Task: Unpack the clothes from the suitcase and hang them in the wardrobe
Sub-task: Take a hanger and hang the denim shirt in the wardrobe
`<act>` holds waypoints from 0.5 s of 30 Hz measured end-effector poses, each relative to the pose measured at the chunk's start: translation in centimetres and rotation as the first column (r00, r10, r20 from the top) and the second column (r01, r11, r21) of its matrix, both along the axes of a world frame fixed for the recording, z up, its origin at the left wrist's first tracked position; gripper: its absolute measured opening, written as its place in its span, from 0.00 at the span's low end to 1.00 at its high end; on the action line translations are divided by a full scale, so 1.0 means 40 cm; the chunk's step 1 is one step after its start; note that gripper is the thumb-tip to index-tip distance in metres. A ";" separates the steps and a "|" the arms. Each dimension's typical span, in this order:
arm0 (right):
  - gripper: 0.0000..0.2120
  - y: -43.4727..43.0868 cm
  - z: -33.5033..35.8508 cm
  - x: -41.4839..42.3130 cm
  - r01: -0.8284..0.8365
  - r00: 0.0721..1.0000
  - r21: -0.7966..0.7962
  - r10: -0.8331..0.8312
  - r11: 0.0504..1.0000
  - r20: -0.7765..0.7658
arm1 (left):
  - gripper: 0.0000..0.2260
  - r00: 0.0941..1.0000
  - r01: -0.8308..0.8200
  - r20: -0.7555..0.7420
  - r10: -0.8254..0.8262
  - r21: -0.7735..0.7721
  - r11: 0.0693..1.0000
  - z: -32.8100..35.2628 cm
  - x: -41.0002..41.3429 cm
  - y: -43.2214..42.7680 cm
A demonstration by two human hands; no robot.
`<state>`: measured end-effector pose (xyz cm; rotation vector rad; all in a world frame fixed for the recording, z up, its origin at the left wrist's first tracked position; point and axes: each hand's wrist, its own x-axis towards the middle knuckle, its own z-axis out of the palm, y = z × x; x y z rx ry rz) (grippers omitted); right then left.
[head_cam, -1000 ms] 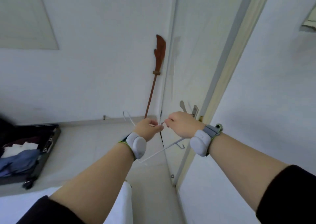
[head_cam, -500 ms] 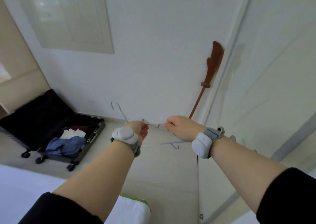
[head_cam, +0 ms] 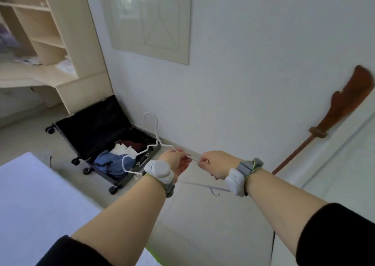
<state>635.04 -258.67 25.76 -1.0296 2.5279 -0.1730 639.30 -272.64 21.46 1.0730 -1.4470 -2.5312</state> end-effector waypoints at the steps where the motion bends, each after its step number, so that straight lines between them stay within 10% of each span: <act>1: 0.14 -0.031 -0.012 -0.031 -0.015 1.000 0.020 0.015 1.000 -0.004 | 0.08 1.000 0.000 0.004 0.000 -0.002 1.000 0.001 -0.025 -0.013; 15: 0.14 -0.383 -0.059 -0.467 -0.248 0.968 -0.060 0.245 0.967 -0.056 | 0.11 0.949 -0.314 0.018 0.314 0.093 0.945 0.037 -0.321 -0.344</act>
